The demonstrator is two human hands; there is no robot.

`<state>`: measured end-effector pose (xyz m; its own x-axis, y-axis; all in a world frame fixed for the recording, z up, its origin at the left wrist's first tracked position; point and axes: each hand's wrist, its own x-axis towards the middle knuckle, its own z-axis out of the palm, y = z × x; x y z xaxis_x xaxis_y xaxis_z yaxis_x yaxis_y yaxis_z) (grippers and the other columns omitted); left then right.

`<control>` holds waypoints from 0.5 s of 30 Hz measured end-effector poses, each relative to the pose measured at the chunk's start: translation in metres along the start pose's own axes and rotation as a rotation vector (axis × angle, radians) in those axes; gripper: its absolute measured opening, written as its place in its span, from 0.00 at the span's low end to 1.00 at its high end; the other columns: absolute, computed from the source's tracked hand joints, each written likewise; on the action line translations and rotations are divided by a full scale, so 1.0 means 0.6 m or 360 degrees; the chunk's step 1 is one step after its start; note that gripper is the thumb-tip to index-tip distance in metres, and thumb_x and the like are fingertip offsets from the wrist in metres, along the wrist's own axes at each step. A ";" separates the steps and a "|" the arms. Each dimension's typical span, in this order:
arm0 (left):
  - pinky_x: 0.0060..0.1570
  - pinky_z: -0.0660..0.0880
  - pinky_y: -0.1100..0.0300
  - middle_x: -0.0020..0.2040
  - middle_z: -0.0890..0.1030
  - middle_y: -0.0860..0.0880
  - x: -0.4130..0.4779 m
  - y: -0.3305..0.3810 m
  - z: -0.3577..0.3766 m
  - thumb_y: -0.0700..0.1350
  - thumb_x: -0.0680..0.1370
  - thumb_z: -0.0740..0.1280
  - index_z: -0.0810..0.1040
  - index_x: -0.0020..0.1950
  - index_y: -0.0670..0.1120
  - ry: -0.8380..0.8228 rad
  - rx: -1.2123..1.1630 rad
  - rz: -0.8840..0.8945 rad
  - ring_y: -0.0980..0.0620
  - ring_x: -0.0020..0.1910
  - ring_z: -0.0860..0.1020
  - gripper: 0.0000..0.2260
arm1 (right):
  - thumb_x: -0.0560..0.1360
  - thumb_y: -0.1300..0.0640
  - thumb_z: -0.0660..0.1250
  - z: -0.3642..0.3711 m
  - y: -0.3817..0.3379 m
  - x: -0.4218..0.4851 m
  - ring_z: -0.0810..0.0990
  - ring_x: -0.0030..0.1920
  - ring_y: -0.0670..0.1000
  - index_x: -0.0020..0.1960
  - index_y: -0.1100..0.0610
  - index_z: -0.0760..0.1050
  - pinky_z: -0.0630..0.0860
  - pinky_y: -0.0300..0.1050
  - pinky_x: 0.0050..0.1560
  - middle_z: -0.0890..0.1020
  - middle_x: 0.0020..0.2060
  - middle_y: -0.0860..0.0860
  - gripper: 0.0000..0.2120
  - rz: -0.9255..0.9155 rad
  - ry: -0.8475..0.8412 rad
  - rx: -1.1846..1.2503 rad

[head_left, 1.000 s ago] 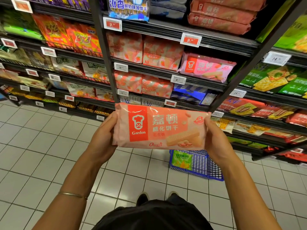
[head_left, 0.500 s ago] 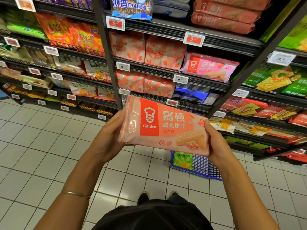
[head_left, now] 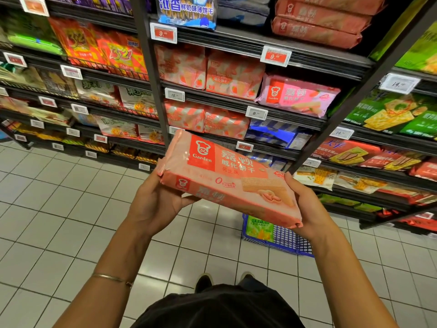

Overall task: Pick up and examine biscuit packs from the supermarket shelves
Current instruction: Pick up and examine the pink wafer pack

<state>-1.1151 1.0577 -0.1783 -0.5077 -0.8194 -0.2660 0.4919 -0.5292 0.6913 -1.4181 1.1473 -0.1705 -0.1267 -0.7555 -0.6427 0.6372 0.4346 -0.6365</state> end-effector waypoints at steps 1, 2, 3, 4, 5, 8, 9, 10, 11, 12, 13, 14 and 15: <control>0.65 0.76 0.34 0.77 0.73 0.42 0.000 -0.005 -0.001 0.66 0.77 0.68 0.65 0.82 0.52 -0.0054 -0.0054 0.0028 0.36 0.75 0.72 0.37 | 0.79 0.43 0.66 0.003 0.001 -0.001 0.84 0.61 0.63 0.64 0.56 0.83 0.79 0.62 0.64 0.84 0.62 0.60 0.22 0.0004 -0.0003 0.0005; 0.69 0.72 0.33 0.79 0.70 0.42 -0.001 -0.009 -0.001 0.68 0.72 0.72 0.61 0.83 0.53 -0.0116 -0.0094 0.0061 0.36 0.76 0.70 0.44 | 0.80 0.44 0.65 0.007 0.002 -0.002 0.84 0.62 0.63 0.67 0.57 0.81 0.78 0.63 0.65 0.84 0.63 0.61 0.22 0.0010 -0.0020 0.0012; 0.72 0.68 0.32 0.80 0.68 0.42 -0.001 -0.012 0.001 0.69 0.68 0.75 0.58 0.84 0.53 -0.0191 -0.0106 0.0080 0.36 0.78 0.68 0.50 | 0.80 0.44 0.65 0.012 0.003 -0.004 0.84 0.62 0.63 0.67 0.57 0.79 0.78 0.63 0.65 0.83 0.63 0.61 0.22 0.0014 -0.0048 0.0022; 0.73 0.66 0.31 0.81 0.67 0.42 -0.002 -0.013 0.003 0.69 0.66 0.77 0.56 0.84 0.53 -0.0248 -0.0085 0.0077 0.36 0.79 0.67 0.54 | 0.80 0.45 0.65 0.017 0.004 -0.006 0.84 0.62 0.63 0.67 0.57 0.79 0.79 0.63 0.64 0.83 0.63 0.62 0.22 0.0011 -0.0078 0.0031; 0.73 0.66 0.32 0.81 0.67 0.42 -0.002 -0.015 0.005 0.66 0.65 0.80 0.55 0.84 0.53 -0.0263 -0.0039 0.0066 0.36 0.79 0.67 0.55 | 0.79 0.45 0.65 0.021 0.004 -0.007 0.84 0.62 0.63 0.67 0.58 0.79 0.80 0.62 0.62 0.83 0.63 0.62 0.22 0.0006 -0.0103 0.0037; 0.70 0.73 0.38 0.76 0.73 0.41 0.001 -0.026 0.003 0.56 0.64 0.85 0.60 0.82 0.48 -0.0147 0.0114 0.0070 0.37 0.76 0.70 0.53 | 0.80 0.46 0.66 0.026 0.006 -0.008 0.84 0.62 0.62 0.66 0.58 0.80 0.81 0.61 0.62 0.83 0.63 0.61 0.21 0.0008 -0.0125 0.0012; 0.69 0.75 0.41 0.74 0.75 0.41 0.003 -0.029 0.005 0.54 0.64 0.86 0.62 0.81 0.47 -0.0120 0.0162 0.0087 0.38 0.75 0.72 0.52 | 0.80 0.46 0.66 0.027 0.007 -0.008 0.84 0.61 0.62 0.65 0.58 0.82 0.82 0.60 0.61 0.83 0.63 0.61 0.21 0.0019 -0.0120 -0.0018; 0.68 0.76 0.43 0.73 0.77 0.41 0.004 -0.033 0.008 0.54 0.64 0.86 0.63 0.80 0.46 -0.0111 0.0211 0.0099 0.38 0.74 0.73 0.51 | 0.80 0.46 0.66 0.028 0.008 -0.008 0.84 0.61 0.62 0.64 0.58 0.83 0.83 0.59 0.59 0.83 0.63 0.61 0.20 0.0033 -0.0125 -0.0054; 0.68 0.76 0.43 0.72 0.78 0.41 0.005 -0.037 0.012 0.55 0.64 0.86 0.64 0.79 0.46 -0.0102 0.0237 0.0108 0.38 0.73 0.74 0.51 | 0.80 0.46 0.66 0.028 0.010 -0.008 0.84 0.61 0.62 0.63 0.58 0.84 0.84 0.58 0.57 0.83 0.64 0.61 0.20 0.0048 -0.0141 -0.0082; 0.68 0.76 0.43 0.71 0.78 0.41 0.005 -0.040 0.016 0.55 0.63 0.86 0.65 0.79 0.45 -0.0087 0.0224 0.0111 0.38 0.73 0.75 0.50 | 0.80 0.46 0.66 0.028 0.012 -0.008 0.84 0.61 0.62 0.63 0.58 0.84 0.84 0.57 0.57 0.82 0.65 0.61 0.20 0.0063 -0.0171 -0.0101; 0.67 0.77 0.41 0.71 0.78 0.41 0.007 -0.043 0.020 0.55 0.63 0.86 0.64 0.79 0.45 -0.0063 0.0170 0.0106 0.38 0.73 0.75 0.51 | 0.80 0.45 0.66 0.028 0.014 -0.008 0.84 0.62 0.61 0.64 0.57 0.84 0.84 0.57 0.56 0.82 0.66 0.61 0.20 0.0071 -0.0207 -0.0118; 0.67 0.77 0.40 0.72 0.78 0.41 0.007 -0.045 0.024 0.55 0.62 0.86 0.64 0.80 0.45 -0.0036 0.0102 0.0100 0.38 0.73 0.75 0.52 | 0.80 0.45 0.66 0.028 0.016 -0.008 0.84 0.62 0.61 0.65 0.56 0.83 0.85 0.56 0.55 0.81 0.67 0.61 0.20 0.0075 -0.0237 -0.0131; 0.67 0.77 0.39 0.72 0.78 0.41 0.009 -0.046 0.026 0.55 0.62 0.87 0.64 0.80 0.45 -0.0009 0.0045 0.0102 0.38 0.73 0.75 0.53 | 0.81 0.44 0.65 0.028 0.017 -0.008 0.84 0.62 0.60 0.66 0.55 0.82 0.85 0.56 0.53 0.81 0.67 0.60 0.20 0.0081 -0.0255 -0.0134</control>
<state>-1.1425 1.0715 -0.1881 -0.4799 -0.8501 -0.2168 0.5035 -0.4693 0.7255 -1.3982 1.1472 -0.1667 0.0313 -0.7971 -0.6031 0.5729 0.5087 -0.6426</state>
